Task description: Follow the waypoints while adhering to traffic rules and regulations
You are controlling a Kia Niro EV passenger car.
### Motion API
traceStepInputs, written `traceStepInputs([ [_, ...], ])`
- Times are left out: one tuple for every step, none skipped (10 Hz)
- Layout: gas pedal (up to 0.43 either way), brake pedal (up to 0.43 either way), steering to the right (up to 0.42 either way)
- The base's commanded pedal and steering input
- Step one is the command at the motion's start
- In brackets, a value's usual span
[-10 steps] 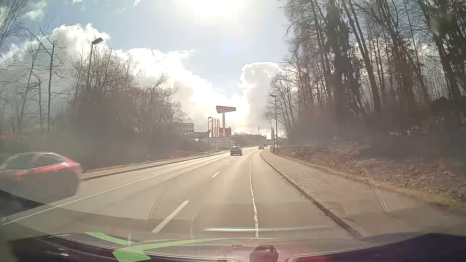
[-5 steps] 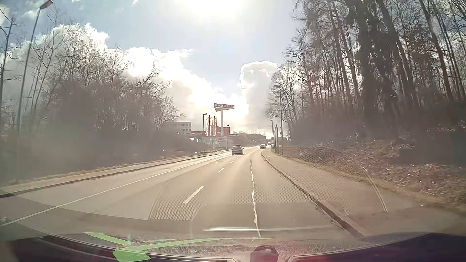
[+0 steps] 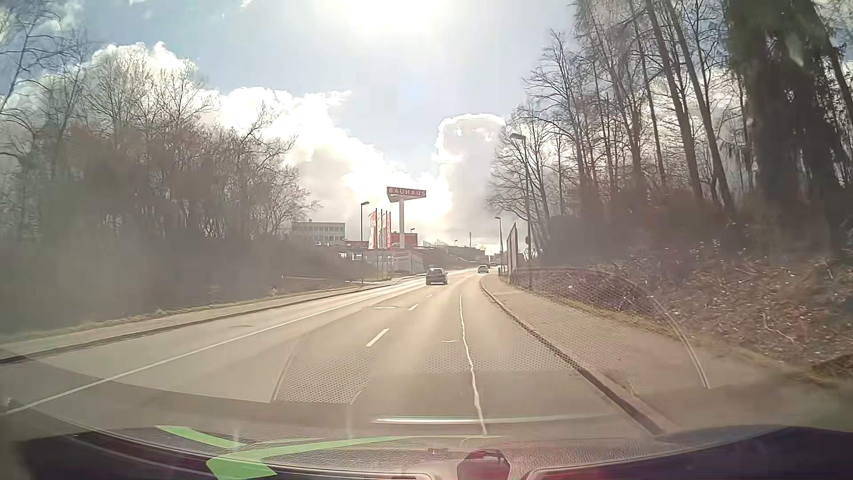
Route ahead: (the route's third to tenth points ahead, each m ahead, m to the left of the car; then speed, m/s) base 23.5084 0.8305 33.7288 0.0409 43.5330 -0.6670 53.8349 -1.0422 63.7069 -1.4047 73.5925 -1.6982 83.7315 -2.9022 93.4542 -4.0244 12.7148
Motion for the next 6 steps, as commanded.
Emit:
traceStepInputs([
  [0.260, 0.000, 0.006],
  [0.260, 0.000, 0.006],
  [0.260, 0.000, 0.006],
  [0.260, 0.000, 0.006],
  [0.260, 0.000, 0.006],
  [0.260, 0.000, 0.006],
])
